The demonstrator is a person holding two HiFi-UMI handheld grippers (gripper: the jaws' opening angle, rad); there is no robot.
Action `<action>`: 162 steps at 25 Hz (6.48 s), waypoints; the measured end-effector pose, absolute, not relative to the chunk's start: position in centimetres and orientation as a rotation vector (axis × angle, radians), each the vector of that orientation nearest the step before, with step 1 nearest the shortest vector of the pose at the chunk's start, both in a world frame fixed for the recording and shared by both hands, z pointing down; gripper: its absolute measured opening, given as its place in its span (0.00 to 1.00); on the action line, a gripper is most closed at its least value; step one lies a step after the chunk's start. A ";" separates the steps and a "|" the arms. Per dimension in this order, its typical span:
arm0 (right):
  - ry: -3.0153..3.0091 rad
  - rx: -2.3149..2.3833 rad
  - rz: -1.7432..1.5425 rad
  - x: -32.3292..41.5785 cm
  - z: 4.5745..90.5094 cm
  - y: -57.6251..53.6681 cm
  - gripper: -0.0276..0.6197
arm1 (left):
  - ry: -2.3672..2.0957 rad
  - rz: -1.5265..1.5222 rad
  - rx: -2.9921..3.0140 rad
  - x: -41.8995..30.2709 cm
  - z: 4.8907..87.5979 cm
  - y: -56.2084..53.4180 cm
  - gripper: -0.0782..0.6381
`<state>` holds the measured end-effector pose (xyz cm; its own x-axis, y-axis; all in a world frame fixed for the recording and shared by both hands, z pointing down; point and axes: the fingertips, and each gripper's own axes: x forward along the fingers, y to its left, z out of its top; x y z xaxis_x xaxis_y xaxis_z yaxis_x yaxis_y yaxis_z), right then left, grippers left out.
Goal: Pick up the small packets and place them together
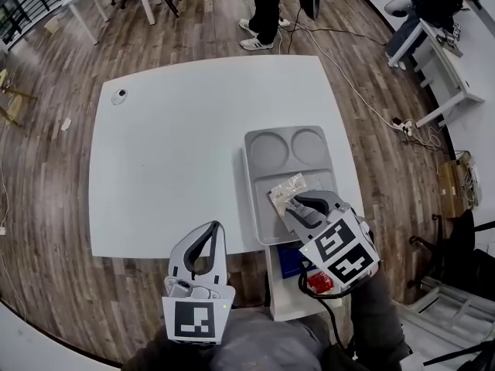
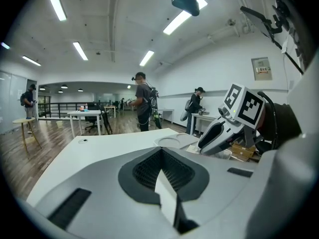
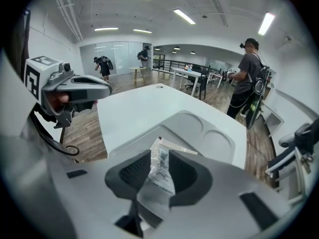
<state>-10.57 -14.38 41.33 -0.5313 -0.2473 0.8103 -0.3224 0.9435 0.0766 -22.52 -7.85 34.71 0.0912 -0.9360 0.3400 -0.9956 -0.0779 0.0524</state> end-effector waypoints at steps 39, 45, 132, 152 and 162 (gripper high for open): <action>-2.024 0.686 0.433 -5.2 48.5 -6.5 0.30 | -1.607 0.365 2.475 -15.2 33.5 -9.1 0.10; -2.056 0.752 0.497 -5.9 49.9 -7.4 0.39 | -1.603 0.401 2.451 -15.4 34.3 -9.5 0.10; -2.167 0.865 0.286 -1.6 39.0 -7.7 0.27 | -1.628 0.326 2.500 -14.0 31.3 -6.6 0.10; -2.020 1.007 0.729 -3.2 47.8 -7.8 0.50 | -1.536 0.382 2.503 -14.5 33.0 -9.3 0.10; -1.984 1.012 0.762 -3.2 49.9 -8.1 0.54 | -1.507 0.373 2.491 -14.6 33.7 -10.6 0.10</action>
